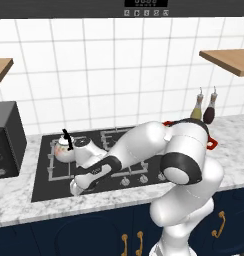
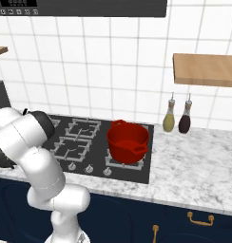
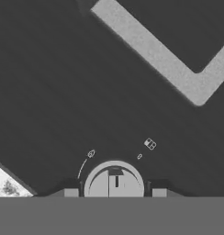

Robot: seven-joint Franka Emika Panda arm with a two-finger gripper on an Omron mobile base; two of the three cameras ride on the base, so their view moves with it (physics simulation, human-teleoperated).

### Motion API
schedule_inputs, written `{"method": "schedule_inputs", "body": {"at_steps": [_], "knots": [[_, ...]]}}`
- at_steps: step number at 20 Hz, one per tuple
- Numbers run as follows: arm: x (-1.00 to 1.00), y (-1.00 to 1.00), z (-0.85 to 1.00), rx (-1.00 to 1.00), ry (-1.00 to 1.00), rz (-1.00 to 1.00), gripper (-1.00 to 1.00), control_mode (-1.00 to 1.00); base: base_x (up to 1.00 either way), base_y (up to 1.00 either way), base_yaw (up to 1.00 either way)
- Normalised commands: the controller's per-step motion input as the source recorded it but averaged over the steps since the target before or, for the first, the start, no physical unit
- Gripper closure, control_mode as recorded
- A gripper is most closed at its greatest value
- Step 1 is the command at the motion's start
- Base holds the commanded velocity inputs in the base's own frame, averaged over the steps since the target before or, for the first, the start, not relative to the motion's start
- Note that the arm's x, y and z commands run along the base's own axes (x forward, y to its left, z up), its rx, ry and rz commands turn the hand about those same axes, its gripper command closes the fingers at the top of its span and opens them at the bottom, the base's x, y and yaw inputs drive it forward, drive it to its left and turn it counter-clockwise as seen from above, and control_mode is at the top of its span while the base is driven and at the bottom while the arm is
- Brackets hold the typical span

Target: Pick the kettle from the counter and place it on a stove burner. Then turn the burner on.

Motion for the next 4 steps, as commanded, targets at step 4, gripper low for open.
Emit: {"method": "schedule_inputs", "body": {"at_steps": [4], "knots": [[0.00,0.00,0.13,0.00,-0.02,0.00,-1.00,-1.00,0.00,0.00,0.00]]}}
